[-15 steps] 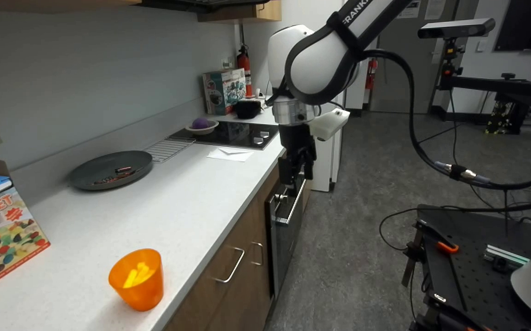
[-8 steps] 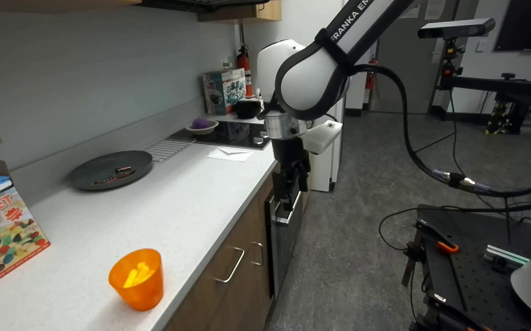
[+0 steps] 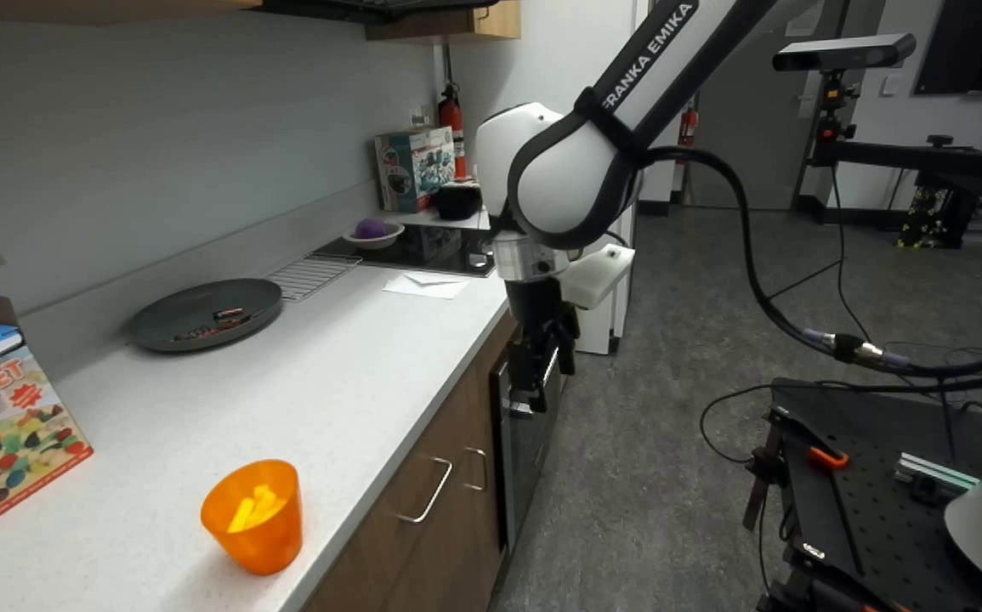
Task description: Open the top draw of the kitchen unit
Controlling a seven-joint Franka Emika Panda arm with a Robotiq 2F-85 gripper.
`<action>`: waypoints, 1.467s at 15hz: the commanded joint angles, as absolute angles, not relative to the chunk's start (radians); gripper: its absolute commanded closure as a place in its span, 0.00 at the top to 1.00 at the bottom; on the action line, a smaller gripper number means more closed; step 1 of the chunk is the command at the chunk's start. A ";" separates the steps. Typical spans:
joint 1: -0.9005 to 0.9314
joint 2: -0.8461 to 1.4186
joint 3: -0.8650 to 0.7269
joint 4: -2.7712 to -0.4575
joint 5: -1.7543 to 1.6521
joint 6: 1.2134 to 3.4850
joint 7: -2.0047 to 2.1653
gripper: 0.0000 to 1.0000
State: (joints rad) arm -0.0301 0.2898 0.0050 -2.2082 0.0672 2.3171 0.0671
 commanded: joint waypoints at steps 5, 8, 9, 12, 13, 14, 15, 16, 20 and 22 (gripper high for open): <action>-0.009 0.457 0.050 -2.164 0.234 2.497 0.154 1.00; -0.012 0.503 0.063 -2.132 0.288 2.559 0.170 1.00; -0.017 0.513 0.070 -2.119 0.309 2.575 0.171 1.00; -0.036 0.540 0.095 -2.080 0.379 2.589 0.166 1.00; -0.042 0.538 0.104 -2.077 0.398 2.585 0.153 1.00; -0.017 0.515 0.073 -2.111 0.353 2.578 0.164 1.00; -0.019 0.519 0.078 -2.102 0.365 2.578 0.164 1.00; -0.019 0.521 0.080 -2.097 0.370 2.578 0.164 1.00; -0.020 0.524 0.081 -2.095 0.373 2.578 0.164 1.00; -0.009 0.537 0.081 -2.111 0.396 2.626 0.202 1.00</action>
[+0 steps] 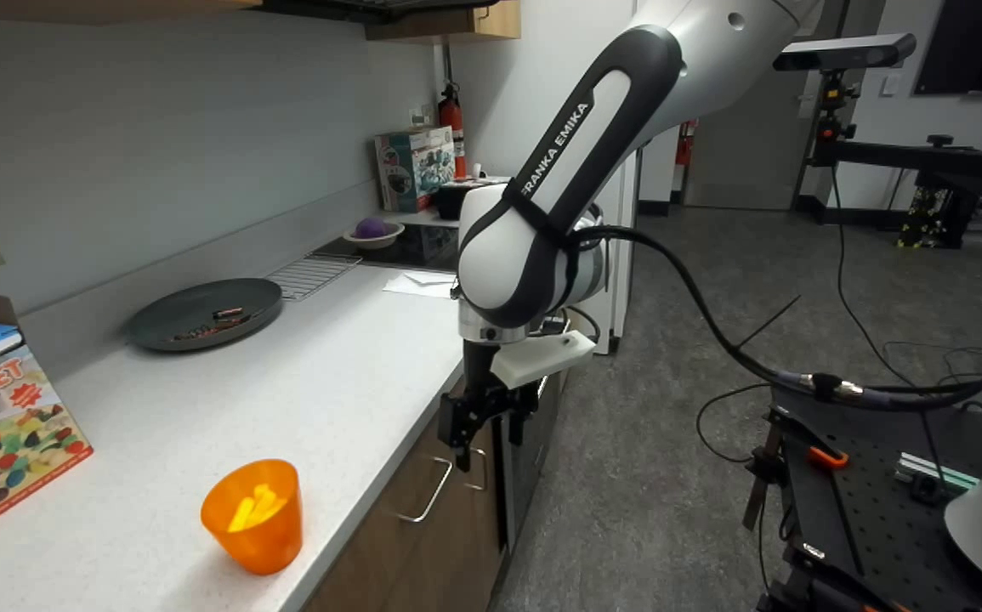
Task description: Open the top draw of the kitchen unit
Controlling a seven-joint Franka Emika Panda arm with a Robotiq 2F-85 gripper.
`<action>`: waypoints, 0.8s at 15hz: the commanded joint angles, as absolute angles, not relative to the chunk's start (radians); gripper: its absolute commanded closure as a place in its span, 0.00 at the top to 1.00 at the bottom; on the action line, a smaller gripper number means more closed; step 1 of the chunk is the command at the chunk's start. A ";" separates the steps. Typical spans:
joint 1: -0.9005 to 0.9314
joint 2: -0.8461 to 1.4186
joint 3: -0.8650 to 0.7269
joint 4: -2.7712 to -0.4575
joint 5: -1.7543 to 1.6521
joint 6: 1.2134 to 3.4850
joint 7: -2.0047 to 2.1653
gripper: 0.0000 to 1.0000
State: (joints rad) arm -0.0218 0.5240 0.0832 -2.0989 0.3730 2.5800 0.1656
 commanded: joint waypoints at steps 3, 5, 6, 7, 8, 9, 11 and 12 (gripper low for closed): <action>-0.013 0.552 0.100 -2.139 0.448 2.700 0.240 1.00; -0.017 0.570 0.114 -2.151 0.488 2.753 0.261 1.00; -0.024 0.578 0.126 -2.157 0.513 2.781 0.268 1.00; -0.028 0.585 0.137 -2.164 0.536 2.813 0.273 1.00; -0.031 0.595 0.150 -2.170 0.562 2.853 0.279 1.00; -0.037 0.606 0.164 -2.172 0.589 2.895 0.285 1.00; -0.052 0.628 0.198 -2.174 0.642 2.973 0.285 1.00; -0.058 0.638 0.217 -2.177 0.670 3.014 0.285 1.00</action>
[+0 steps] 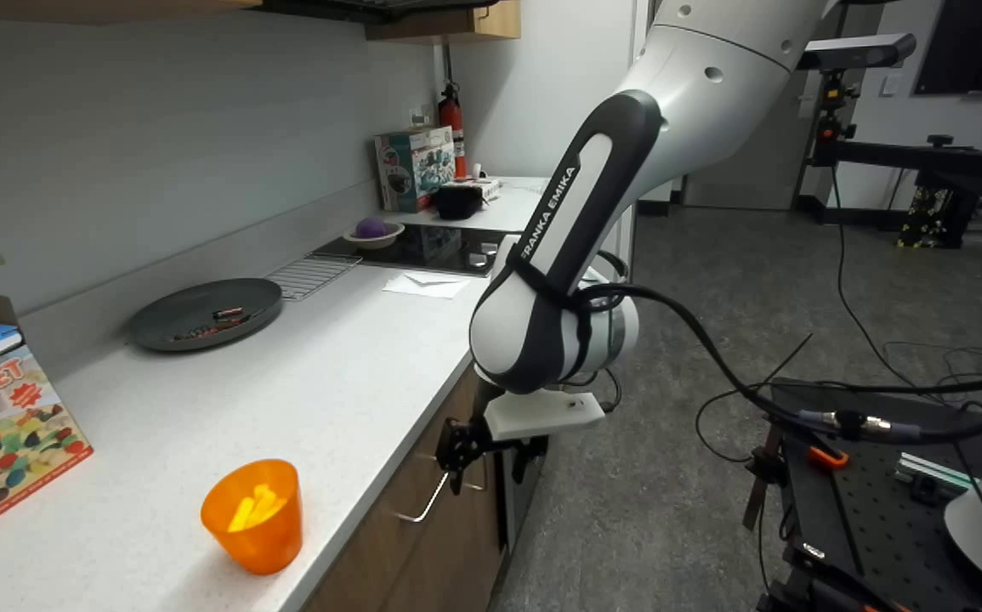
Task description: Open the top draw of the kitchen unit
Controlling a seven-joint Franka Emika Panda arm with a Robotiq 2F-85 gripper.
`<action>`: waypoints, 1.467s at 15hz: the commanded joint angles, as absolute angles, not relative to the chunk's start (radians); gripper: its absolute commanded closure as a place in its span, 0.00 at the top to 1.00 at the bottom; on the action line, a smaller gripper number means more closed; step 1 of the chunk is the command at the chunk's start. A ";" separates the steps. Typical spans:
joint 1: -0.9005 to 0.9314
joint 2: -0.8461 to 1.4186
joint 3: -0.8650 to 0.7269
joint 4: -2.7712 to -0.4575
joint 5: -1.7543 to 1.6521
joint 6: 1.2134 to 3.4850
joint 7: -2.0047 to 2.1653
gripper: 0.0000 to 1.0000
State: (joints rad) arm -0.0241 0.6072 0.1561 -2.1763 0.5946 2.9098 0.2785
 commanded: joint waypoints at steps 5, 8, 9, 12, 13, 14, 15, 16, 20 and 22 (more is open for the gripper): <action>-0.086 0.698 0.277 -2.164 0.758 3.166 0.281 1.00; -0.127 0.728 0.318 -2.153 0.778 3.235 0.277 1.00; -0.144 0.735 0.335 -2.151 0.780 3.252 0.278 1.00; -0.203 0.752 0.388 -2.144 0.768 3.305 0.278 1.00; -0.221 0.758 0.403 -2.142 0.764 3.317 0.279 1.00; -0.229 0.764 0.409 -2.138 0.759 3.322 0.281 1.00; -0.239 0.771 0.415 -2.134 0.757 3.325 0.283 1.00; -0.251 0.780 0.424 -2.127 0.754 3.321 0.283 1.00; -0.265 0.821 0.422 -2.094 0.750 3.299 0.284 1.00; -0.267 0.840 0.417 -2.079 0.750 3.293 0.284 1.00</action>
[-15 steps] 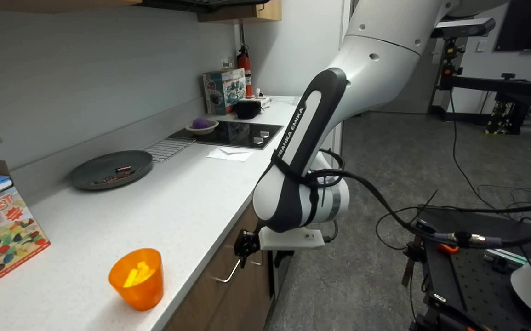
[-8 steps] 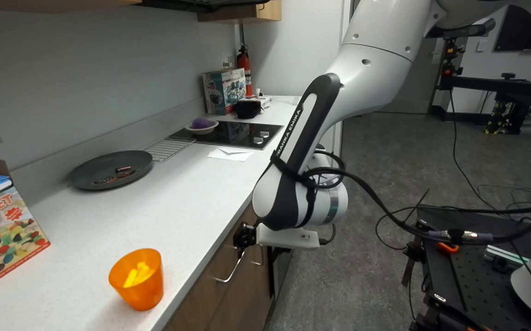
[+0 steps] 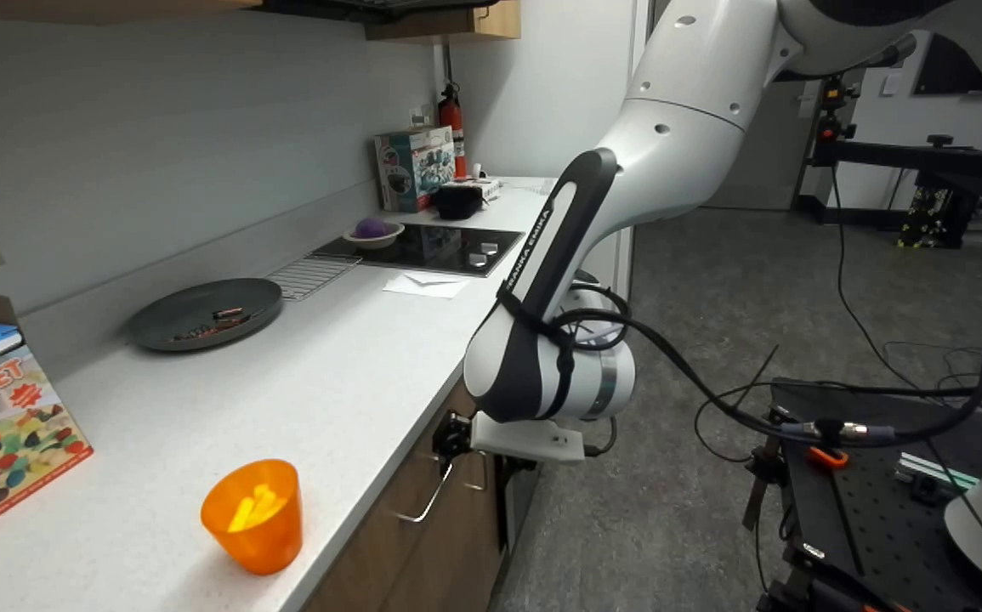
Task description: Open the top draw of the kitchen unit
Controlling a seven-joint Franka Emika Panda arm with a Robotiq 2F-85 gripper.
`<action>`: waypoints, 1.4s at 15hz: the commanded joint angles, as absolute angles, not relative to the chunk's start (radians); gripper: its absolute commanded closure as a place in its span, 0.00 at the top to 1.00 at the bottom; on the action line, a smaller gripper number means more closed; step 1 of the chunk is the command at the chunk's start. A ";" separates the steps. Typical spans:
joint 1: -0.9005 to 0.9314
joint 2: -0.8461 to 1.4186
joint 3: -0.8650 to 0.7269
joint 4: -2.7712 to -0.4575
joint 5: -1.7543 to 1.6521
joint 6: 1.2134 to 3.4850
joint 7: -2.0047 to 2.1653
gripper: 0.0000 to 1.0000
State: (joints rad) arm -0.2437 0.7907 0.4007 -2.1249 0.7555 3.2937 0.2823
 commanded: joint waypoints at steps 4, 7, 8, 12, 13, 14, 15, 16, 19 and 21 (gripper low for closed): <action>-0.261 0.850 0.406 -2.067 0.753 3.280 0.287 1.00; -0.254 0.853 0.388 -2.079 0.761 3.252 0.297 1.00; -0.260 0.858 0.389 -2.086 0.761 3.240 0.299 1.00; -0.282 0.860 0.401 -2.121 0.762 3.230 0.302 1.00; -0.295 0.858 0.413 -2.132 0.763 3.236 0.301 1.00; -0.316 0.853 0.433 -2.149 0.764 3.248 0.299 1.00; -0.348 0.845 0.461 -2.171 0.765 3.263 0.294 1.00; -0.392 0.842 0.503 -2.191 0.762 3.280 0.283 1.00; -0.526 0.881 0.748 -2.321 0.716 3.505 0.295 1.00; -0.589 0.919 0.865 -2.407 0.613 3.674 0.340 1.00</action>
State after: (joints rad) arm -0.4759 0.8656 0.6974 -2.2894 0.7277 3.4782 0.3057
